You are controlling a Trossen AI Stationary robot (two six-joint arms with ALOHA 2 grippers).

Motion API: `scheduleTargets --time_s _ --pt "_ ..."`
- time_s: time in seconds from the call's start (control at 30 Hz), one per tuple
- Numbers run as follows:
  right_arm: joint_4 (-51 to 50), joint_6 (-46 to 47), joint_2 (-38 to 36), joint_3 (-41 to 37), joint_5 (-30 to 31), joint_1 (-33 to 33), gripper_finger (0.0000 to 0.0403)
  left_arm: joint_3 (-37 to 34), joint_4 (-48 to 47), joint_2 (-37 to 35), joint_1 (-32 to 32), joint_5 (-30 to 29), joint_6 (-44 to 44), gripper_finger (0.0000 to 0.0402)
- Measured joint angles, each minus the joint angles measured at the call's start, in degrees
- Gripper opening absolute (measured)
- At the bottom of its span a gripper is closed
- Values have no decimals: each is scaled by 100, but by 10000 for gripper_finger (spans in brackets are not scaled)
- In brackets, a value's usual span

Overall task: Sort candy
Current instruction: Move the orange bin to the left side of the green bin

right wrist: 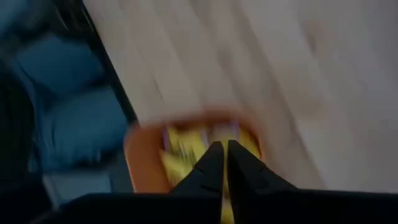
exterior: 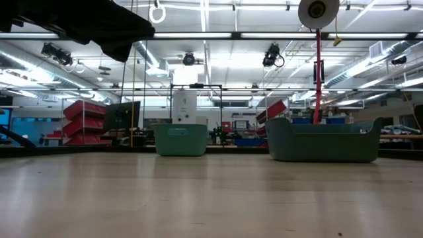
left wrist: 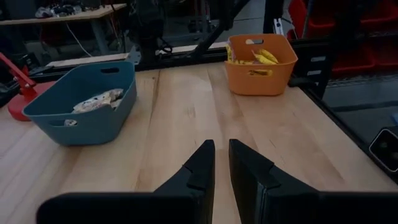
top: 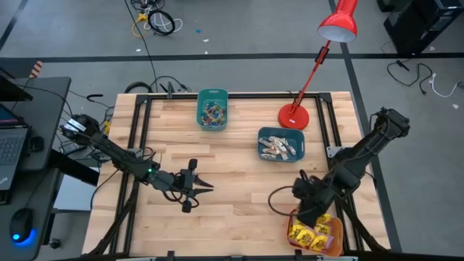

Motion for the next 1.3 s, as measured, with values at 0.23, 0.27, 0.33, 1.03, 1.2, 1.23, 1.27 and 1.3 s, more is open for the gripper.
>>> scheduleTargets --time_s 0.23,0.27,0.33,1.03,1.2,1.23,1.27,1.3 --pt "-835 1362 172 0 -1319 584 3 0 11 0 0 -81 55 51" --pt "-848 1515 208 0 -1470 682 2 0 7 0 0 -81 57 51" --pt "-742 1695 262 -2 -1488 847 2 0 5 0 0 -83 59 51" --pt "794 -203 1947 -7 -87 236 0 -1 -71 0 0 -86 30 51" --pt "853 -382 1960 -9 -20 123 0 0 -78 0 0 -87 24 51" --pt "898 -428 1958 -9 29 109 0 0 -80 0 0 -87 23 51" --pt "940 -473 1952 -9 65 85 0 0 -78 0 0 -87 22 51" --pt "964 -505 1950 -9 83 54 0 0 -80 0 0 -88 23 51"
